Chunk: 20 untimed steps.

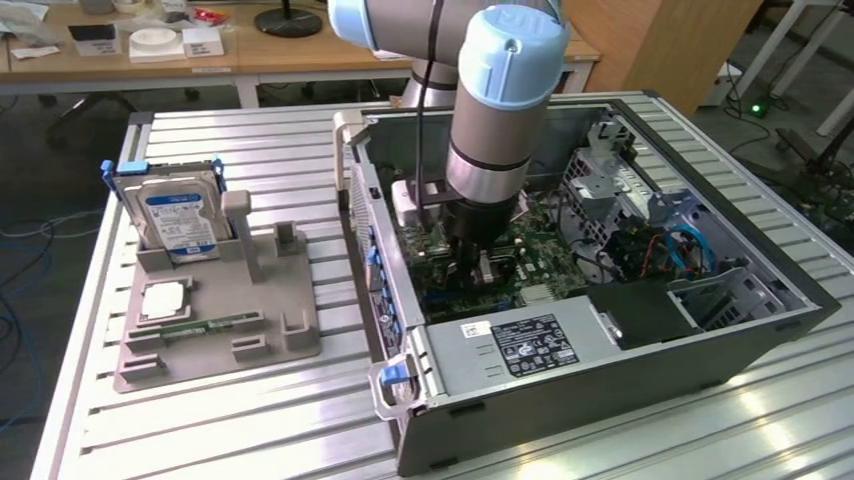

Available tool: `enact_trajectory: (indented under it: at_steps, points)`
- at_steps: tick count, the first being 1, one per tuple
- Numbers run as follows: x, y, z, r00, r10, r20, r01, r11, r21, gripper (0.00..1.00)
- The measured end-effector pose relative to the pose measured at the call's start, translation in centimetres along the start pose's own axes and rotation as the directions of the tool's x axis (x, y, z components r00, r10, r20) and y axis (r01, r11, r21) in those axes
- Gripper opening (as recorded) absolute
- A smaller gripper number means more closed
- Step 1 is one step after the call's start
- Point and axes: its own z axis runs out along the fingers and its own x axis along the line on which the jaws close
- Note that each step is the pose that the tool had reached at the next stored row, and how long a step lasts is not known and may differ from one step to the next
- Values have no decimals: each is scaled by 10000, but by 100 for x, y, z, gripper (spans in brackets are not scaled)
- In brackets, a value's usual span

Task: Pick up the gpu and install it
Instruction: 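Insert the gpu into the slot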

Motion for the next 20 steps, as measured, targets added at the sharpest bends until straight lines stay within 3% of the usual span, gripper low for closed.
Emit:
enact_trajectory:
  at_steps: [1,6,16,20]
  points:
    - [3,-2,-19,10000,-6,-31,6,10000,-13,34]
    - [-3,-10,-167,10000,-13,-67,13,10000,-8,34]
    - [-22,-28,-589,10000,-13,-78,13,10000,-2,34]
    - [-24,-29,-621,10000,-12,-77,12,10000,-1,33]
